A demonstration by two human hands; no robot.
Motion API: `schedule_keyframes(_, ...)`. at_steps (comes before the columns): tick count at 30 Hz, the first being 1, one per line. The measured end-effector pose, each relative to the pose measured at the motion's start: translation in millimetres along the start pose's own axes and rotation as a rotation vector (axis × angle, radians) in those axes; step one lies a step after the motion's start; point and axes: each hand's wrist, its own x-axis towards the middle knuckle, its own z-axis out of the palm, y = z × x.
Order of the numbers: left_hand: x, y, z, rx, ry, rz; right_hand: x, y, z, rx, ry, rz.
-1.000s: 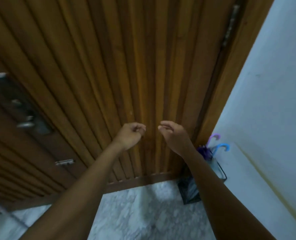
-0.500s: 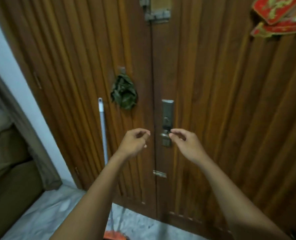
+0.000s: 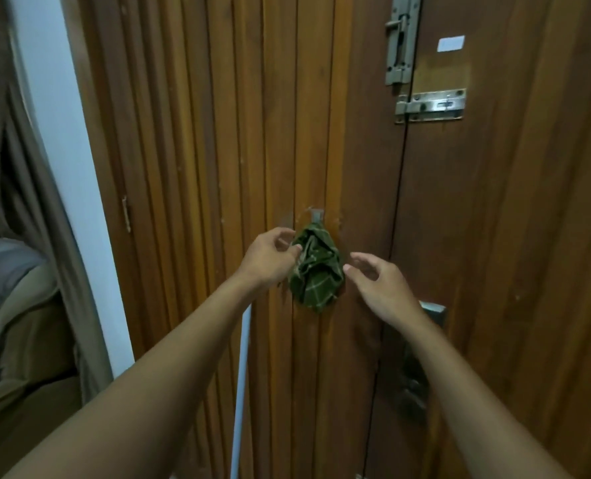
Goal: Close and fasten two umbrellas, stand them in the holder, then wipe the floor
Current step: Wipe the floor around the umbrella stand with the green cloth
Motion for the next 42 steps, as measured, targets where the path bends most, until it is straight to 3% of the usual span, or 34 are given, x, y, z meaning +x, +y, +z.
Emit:
schedule_keyframes(9, 87.3, -51.8, 30.0, 0.011, -0.125, -0.005, 86.1, 11.6, 52.2, -0.218, 0.097, -0.022)
schedule_keyframes(13, 92.4, -66.3, 35.0, -0.120, -0.060, 0.022, 93.0, 15.7, 66.2, -0.076, 0.164, 0.013)
schedule_keyframes(18, 85.4, -50.5, 22.1, -0.251, 0.029, 0.129, 84.8, -2.7, 54.6, 0.008, 0.313, -0.122)
schedule_keyframes(22, 69.1, -28.5, 3.1, -0.385, 0.019, 0.203, 63.7, -31.5, 38.3, 0.139, 0.341, -0.207)
schedule_keyframes(29, -4.0, -22.8, 6.0, -0.574, -0.265, 0.110, -25.6, -30.1, 38.4, 0.148, 0.345, -0.067)
schedule_keyframes(34, -77.7, -22.6, 54.0, -0.686, -0.513, -0.026, -119.1, -2.5, 16.2, 0.058, 0.460, 0.063)
schedule_keyframes(42, -230.3, 23.0, 155.3, -0.643, -0.892, -0.090, -318.3, 37.5, -64.1, 0.054, 0.710, 0.313)
